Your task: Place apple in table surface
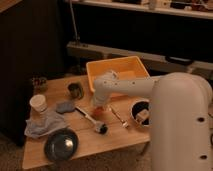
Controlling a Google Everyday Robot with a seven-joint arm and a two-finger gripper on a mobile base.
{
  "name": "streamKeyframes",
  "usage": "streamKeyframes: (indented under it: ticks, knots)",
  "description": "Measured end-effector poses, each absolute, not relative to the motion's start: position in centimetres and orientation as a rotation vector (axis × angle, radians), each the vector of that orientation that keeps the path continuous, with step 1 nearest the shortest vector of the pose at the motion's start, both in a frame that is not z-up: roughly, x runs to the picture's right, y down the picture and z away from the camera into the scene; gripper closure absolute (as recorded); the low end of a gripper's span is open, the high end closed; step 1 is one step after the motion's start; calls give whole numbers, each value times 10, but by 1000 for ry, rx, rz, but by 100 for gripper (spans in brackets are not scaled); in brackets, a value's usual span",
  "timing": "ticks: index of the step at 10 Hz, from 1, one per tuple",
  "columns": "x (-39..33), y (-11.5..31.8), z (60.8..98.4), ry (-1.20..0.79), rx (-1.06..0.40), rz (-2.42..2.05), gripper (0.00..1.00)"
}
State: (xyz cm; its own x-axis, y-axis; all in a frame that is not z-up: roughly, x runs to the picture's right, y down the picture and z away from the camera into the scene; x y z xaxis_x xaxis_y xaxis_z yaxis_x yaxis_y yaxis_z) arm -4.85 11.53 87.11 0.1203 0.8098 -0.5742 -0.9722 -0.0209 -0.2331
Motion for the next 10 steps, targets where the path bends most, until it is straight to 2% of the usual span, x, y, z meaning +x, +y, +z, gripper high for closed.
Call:
streamKeyframes:
  ticks: [3, 10]
  knots:
    - [-48, 117, 873, 320, -674, 1458, 20]
    - [-50, 111, 865, 302, -657, 1468, 20]
